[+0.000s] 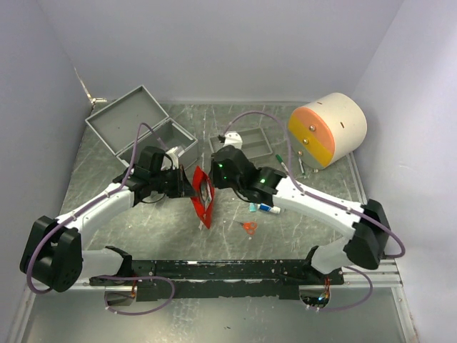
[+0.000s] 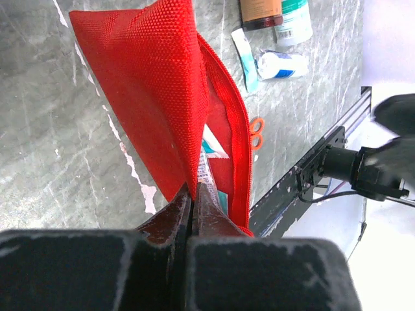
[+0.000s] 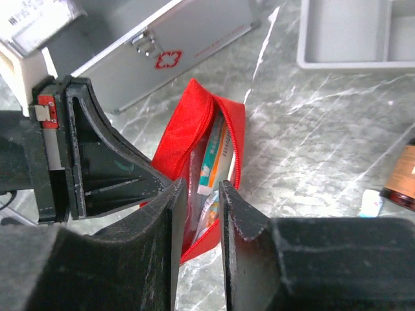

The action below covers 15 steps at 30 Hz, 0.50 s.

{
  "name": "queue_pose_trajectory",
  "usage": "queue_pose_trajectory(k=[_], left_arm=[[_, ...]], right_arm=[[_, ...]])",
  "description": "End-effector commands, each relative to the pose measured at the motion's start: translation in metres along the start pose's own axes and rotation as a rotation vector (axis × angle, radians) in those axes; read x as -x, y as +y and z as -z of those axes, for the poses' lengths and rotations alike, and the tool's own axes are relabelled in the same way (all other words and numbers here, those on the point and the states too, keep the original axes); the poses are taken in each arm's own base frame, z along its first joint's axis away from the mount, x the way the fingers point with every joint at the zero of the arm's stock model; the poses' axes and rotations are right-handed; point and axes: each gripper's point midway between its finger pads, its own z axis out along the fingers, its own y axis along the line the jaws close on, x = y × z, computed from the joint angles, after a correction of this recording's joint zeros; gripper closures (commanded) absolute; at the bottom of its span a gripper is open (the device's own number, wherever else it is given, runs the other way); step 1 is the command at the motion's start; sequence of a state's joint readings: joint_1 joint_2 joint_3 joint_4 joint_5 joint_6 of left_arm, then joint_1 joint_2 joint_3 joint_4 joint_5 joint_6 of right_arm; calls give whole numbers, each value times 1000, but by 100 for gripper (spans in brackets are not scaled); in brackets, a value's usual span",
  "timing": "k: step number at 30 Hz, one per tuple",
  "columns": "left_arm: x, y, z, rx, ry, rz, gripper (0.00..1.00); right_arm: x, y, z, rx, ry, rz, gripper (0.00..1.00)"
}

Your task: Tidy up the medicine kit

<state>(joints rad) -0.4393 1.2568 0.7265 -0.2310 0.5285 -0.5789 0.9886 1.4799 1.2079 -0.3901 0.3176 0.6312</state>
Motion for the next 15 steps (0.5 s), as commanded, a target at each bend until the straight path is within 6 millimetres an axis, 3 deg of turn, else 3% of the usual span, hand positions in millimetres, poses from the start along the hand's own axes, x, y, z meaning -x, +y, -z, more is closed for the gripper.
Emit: queue_pose_trajectory(k=[1, 9, 15], left_arm=[[17, -20, 7, -74, -53, -40, 93], [17, -25, 10, -90, -43, -68, 93], [13, -37, 12, -165, -27, -89, 93]], right_arm=[[6, -33, 10, -107, -66, -51, 72], [-58, -128, 7, -420, 70, -141, 63], [-79, -148, -4, -408, 118, -122, 63]])
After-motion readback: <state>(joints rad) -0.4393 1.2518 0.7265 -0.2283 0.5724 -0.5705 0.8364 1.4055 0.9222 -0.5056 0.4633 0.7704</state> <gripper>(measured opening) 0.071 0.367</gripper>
